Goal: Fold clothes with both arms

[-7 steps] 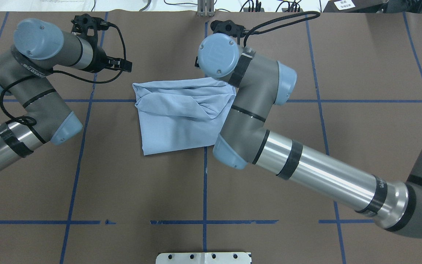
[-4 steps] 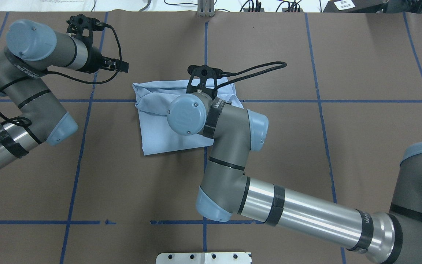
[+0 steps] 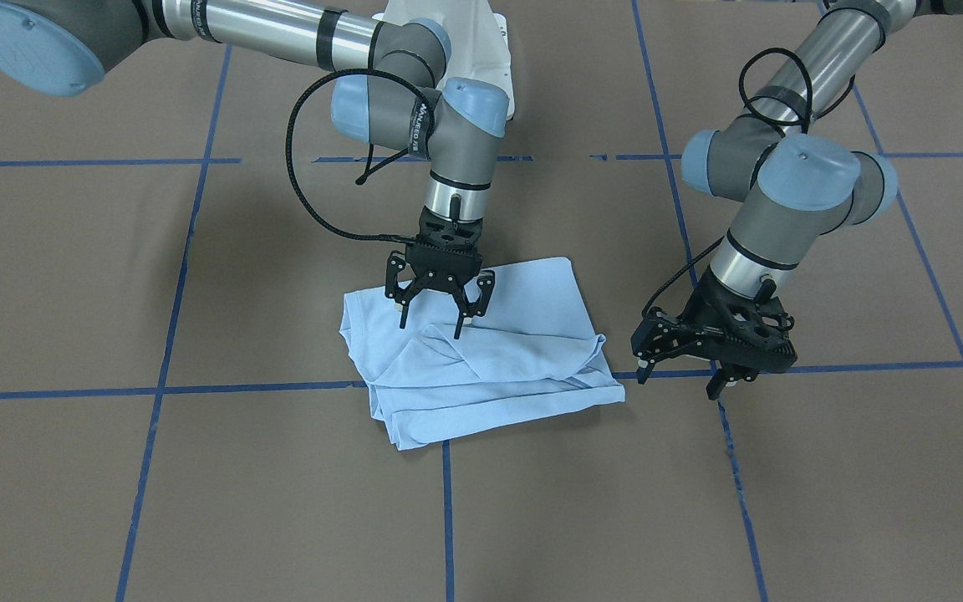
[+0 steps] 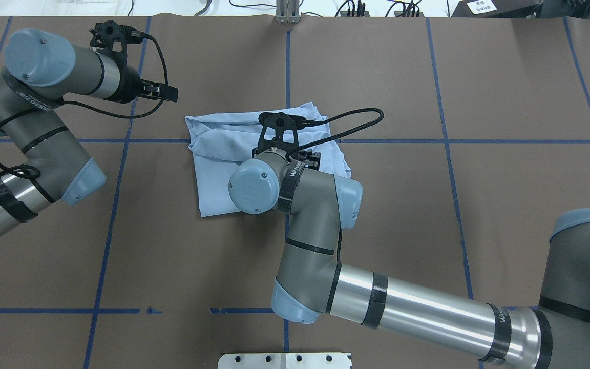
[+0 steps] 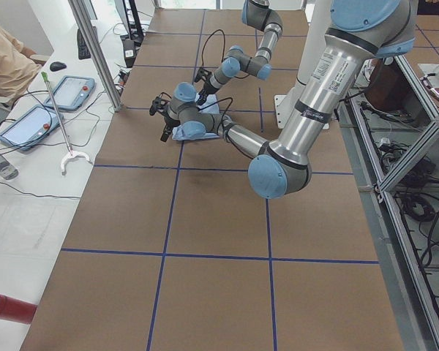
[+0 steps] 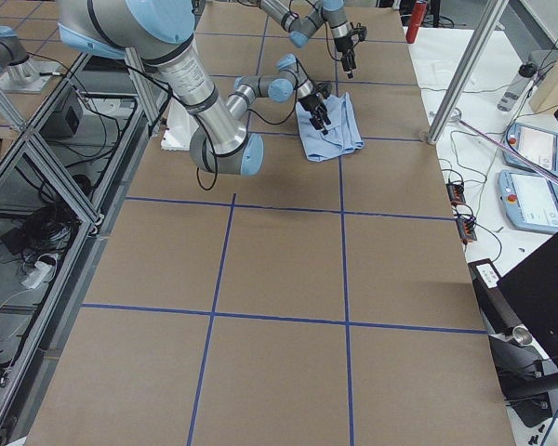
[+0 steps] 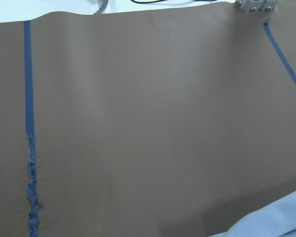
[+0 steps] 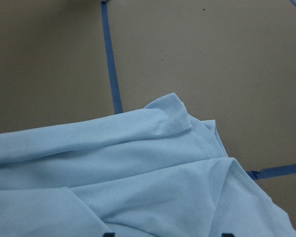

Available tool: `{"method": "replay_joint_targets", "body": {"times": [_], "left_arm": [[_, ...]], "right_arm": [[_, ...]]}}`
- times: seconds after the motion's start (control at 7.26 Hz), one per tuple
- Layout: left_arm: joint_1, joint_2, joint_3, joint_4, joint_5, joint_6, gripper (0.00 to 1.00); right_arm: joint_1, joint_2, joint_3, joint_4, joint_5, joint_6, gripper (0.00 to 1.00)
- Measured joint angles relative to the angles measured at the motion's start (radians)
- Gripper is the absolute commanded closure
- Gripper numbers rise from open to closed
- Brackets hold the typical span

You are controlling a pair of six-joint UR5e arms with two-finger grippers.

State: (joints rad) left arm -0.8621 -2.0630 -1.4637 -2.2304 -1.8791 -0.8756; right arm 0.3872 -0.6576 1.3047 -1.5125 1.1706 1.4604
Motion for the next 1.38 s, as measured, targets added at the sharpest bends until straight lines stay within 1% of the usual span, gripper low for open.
{"method": "replay_joint_targets", "body": {"times": [0.14,0.28,0.41,0.55,0.69,0.83,0.96,1.38], "left_arm": [[0.000,0.002,-0.002,0.000,0.000,0.000,0.00],[0.000,0.002,-0.002,0.000,0.000,0.000,0.00],[0.000,0.003,-0.003,0.000,0.000,0.000,0.00],[0.001,0.003,-0.003,0.000,0.000,-0.001,0.00],[0.001,0.003,-0.003,0.000,0.000,-0.001,0.00],[0.001,0.003,-0.003,0.000,0.000,-0.002,0.00],[0.001,0.003,-0.002,0.000,0.000,-0.002,0.00],[0.002,0.003,-0.002,0.000,0.000,-0.002,0.00]], "right_arm": [[-0.007,0.000,-0.023,0.044,-0.013,0.013,0.26],[-0.017,0.000,-0.038,0.073,-0.028,0.035,0.32],[-0.025,0.000,-0.045,0.084,-0.039,0.047,0.38],[-0.030,0.000,-0.047,0.088,-0.045,0.052,0.46],[-0.033,-0.001,-0.048,0.088,-0.051,0.054,0.62],[-0.035,-0.002,-0.048,0.089,-0.056,0.055,0.91],[-0.035,-0.003,-0.048,0.089,-0.059,0.055,1.00],[-0.025,-0.003,-0.048,0.090,-0.060,0.051,1.00]]}}
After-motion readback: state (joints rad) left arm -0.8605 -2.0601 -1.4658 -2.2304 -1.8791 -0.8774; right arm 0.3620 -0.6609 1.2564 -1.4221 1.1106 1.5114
